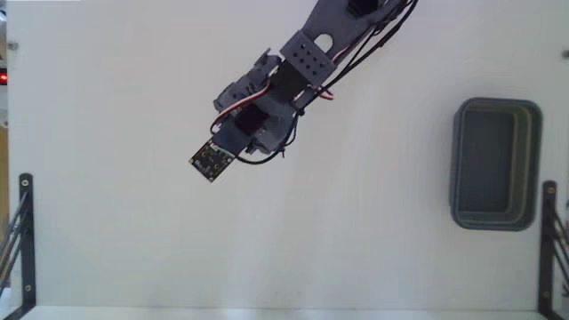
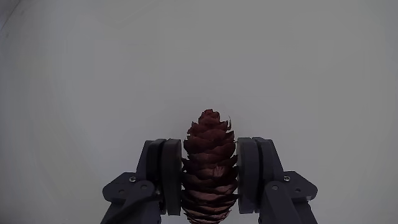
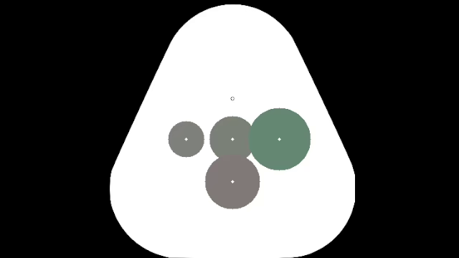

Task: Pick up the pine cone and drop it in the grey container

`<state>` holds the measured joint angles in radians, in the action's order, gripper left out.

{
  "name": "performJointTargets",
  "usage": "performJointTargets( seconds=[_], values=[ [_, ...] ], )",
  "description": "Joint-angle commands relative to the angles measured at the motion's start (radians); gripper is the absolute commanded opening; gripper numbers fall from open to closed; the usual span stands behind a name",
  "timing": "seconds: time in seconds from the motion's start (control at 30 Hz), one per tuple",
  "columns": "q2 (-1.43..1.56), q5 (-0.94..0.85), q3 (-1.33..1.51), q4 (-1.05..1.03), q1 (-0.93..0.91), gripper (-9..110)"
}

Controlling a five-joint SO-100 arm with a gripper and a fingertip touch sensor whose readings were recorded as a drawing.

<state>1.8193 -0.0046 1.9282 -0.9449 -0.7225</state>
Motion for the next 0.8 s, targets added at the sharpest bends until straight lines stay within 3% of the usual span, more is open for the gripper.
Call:
performJointTargets(
  seconds=[0.0,0.77],
  values=[
    [0.066,0.005,-0.084,-0.045,-0.018,44],
    [0.014,0.005,-0.416,-0.326,-0.018,44]
  ],
)
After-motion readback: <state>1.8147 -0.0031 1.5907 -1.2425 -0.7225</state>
